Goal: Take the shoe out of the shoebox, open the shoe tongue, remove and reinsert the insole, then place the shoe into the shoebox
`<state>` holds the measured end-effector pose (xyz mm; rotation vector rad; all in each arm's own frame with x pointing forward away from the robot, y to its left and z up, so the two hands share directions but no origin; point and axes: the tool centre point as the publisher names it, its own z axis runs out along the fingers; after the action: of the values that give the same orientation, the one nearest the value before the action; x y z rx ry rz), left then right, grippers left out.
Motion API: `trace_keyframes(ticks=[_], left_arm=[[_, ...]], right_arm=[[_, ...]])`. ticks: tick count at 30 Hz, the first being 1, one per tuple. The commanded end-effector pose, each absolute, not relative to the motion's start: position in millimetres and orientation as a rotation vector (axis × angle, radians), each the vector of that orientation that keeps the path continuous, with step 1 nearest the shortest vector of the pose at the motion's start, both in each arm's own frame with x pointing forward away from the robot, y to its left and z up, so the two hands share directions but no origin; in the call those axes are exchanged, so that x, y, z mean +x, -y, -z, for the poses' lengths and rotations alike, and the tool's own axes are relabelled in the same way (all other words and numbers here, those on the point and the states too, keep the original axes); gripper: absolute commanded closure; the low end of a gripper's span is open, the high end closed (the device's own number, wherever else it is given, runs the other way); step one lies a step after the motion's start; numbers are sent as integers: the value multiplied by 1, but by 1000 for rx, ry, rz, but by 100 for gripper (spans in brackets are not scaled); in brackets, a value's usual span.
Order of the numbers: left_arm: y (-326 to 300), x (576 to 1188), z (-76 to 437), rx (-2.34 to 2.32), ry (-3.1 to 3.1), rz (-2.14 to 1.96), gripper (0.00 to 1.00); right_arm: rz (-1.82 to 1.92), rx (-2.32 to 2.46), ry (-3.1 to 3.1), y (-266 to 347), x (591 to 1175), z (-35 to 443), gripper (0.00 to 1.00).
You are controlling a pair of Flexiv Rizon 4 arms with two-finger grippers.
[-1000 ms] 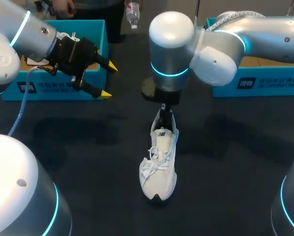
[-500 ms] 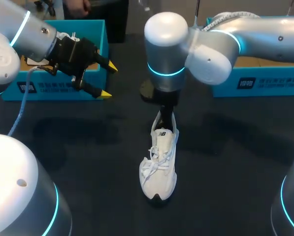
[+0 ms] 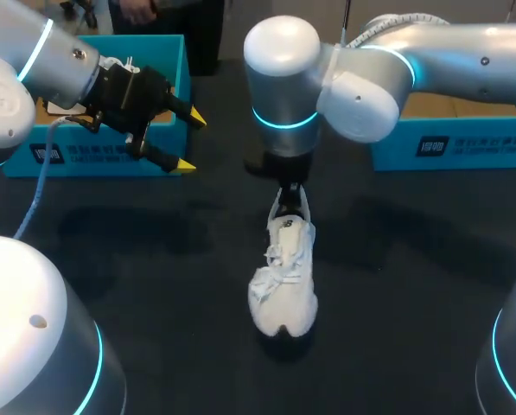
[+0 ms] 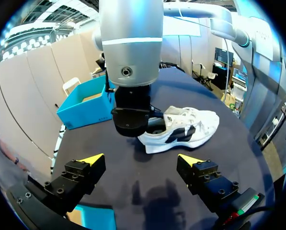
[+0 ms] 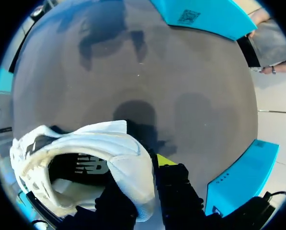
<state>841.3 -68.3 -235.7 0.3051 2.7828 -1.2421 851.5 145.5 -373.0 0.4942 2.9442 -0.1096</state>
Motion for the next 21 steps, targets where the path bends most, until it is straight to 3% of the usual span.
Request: trace_keyframes(ticks=[1,12,21], left_arm=[[68,840,235,305,-2784,1237,0],[68,840,235,305,-2784,1237,0],[68,840,235,305,-2784,1237,0]], right_arm=[[87,538,-2907,-141,847,335,100],[97,464,-2827,-134,853,196,100],[84,214,-2852,-123,862,151,100]])
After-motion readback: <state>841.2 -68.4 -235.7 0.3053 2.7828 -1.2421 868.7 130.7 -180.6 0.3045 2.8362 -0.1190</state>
